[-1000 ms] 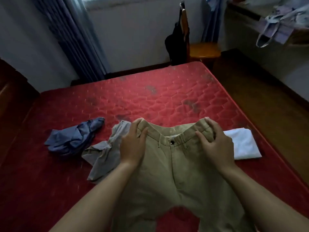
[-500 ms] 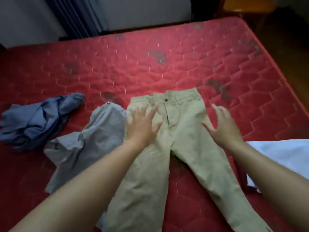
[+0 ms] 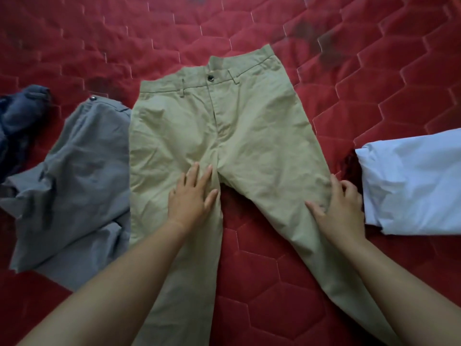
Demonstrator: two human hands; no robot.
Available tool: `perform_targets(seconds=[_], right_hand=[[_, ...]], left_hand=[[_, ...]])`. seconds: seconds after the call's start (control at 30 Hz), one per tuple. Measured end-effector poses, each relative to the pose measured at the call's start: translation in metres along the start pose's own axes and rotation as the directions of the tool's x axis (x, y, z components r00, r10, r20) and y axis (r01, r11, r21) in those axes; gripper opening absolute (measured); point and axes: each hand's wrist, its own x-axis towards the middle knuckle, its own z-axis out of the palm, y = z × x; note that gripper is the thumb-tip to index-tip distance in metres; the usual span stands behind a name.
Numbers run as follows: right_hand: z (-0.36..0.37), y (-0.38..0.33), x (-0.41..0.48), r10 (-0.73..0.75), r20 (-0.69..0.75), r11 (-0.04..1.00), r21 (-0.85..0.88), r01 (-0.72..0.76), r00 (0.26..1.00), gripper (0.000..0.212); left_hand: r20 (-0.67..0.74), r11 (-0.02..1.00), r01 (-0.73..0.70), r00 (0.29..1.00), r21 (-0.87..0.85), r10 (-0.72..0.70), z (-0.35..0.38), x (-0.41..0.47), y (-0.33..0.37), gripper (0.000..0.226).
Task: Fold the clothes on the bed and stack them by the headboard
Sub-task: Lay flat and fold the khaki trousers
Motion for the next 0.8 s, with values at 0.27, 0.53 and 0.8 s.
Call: perform_targets(seconds=[0.27, 0.53, 0.8], right_hand=[[-0.044, -0.002, 0.007, -0.044, -0.297, 0.954, 0.272, 0.128, 0.954, 0.043], [-0.007, -0.041, -0.046, -0.465, -0.065, 0.877, 0.101, 0.470, 0.883, 0.041], [0.049, -0.080, -0.062, -0.485, 0.010, 0.860, 0.184, 0.475, 0.874, 0.042]], left_hand=[[0.018, 0.999, 0.009, 1.000, 0.039, -0.010, 0.001, -0.025, 0.001, 0.066], [-0.029, 0.999, 0.043, 0.999, 0.014, -0.043, 0.006, -0.071, 0.014, 0.062], [0.155, 0.993, 0.113, 0.981, 0.044, -0.119, 0.039, -0.116, -0.031, 0.062]])
